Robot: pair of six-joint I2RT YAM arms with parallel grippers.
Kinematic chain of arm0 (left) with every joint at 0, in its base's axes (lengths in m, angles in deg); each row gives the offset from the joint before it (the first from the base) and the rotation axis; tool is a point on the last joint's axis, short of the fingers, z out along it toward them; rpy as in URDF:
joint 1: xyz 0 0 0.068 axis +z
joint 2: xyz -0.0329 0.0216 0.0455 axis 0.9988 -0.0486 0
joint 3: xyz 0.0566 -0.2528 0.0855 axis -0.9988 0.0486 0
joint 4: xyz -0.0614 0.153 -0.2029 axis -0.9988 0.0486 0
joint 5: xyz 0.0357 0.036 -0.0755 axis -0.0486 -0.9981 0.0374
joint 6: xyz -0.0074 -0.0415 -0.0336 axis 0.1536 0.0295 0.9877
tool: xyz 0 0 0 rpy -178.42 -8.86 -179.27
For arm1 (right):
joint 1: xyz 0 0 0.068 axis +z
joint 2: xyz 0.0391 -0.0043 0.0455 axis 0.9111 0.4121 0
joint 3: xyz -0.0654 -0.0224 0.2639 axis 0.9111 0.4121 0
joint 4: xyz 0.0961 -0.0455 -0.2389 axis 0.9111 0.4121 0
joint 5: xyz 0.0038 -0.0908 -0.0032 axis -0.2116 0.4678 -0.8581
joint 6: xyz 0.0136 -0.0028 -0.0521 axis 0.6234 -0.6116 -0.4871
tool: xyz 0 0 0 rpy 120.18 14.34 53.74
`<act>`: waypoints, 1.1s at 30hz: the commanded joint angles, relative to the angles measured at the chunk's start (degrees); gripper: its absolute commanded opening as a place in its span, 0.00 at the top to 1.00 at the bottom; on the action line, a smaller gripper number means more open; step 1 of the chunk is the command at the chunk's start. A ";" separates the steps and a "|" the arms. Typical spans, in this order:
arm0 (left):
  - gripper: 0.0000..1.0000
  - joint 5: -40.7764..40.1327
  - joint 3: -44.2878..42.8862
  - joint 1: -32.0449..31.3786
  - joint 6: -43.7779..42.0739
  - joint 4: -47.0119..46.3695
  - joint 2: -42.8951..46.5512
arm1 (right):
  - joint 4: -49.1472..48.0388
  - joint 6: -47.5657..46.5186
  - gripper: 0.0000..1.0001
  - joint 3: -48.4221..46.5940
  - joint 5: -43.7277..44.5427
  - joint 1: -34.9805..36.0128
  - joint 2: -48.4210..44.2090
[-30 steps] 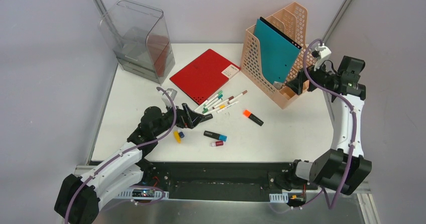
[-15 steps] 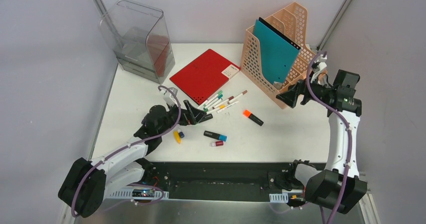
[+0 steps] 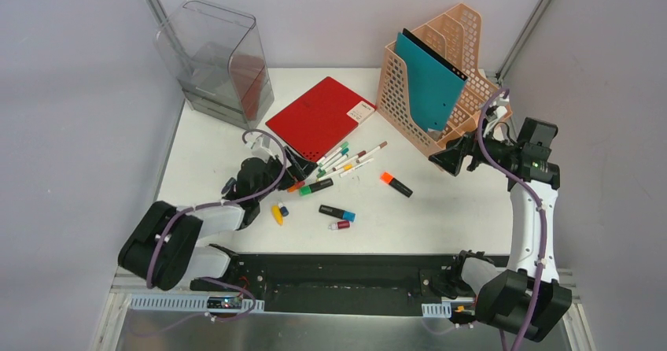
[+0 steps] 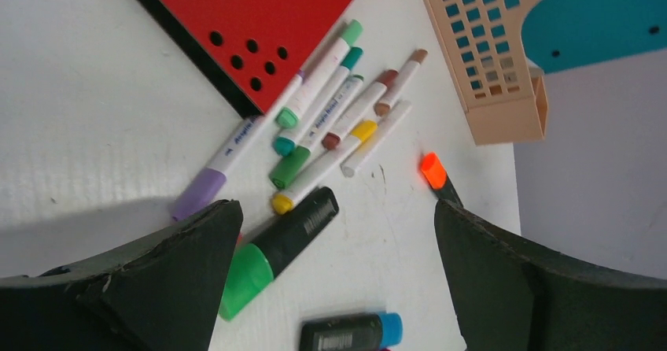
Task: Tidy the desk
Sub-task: Pick up the folder from the center of the board.
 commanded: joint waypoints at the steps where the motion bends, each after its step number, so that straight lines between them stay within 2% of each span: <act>1: 0.03 2.94 -0.81 3.81 6.96 -15.12 -7.72 | -2.68 0.35 0.01 0.08 -2.54 0.27 -1.32; 7: 0.13 8.15 -3.18 7.24 14.08 -27.09 -22.65 | -2.83 0.37 0.01 0.28 -3.19 0.29 -1.37; 11: 0.22 9.13 -4.45 7.82 18.06 -36.21 -30.98 | -3.07 0.40 0.01 0.45 -3.64 0.28 -1.28; 15: 0.27 8.85 -5.68 7.91 21.32 -40.89 -36.71 | -3.22 0.46 0.01 0.54 -3.74 0.32 -1.19; 26: 0.51 6.00 -6.28 7.94 23.61 -43.35 -40.16 | -3.39 0.46 0.01 0.72 -3.95 0.27 -1.01; 33: 0.54 3.24 -7.08 7.94 26.54 -44.19 -43.31 | -3.48 0.37 0.01 0.72 -4.31 0.38 -1.15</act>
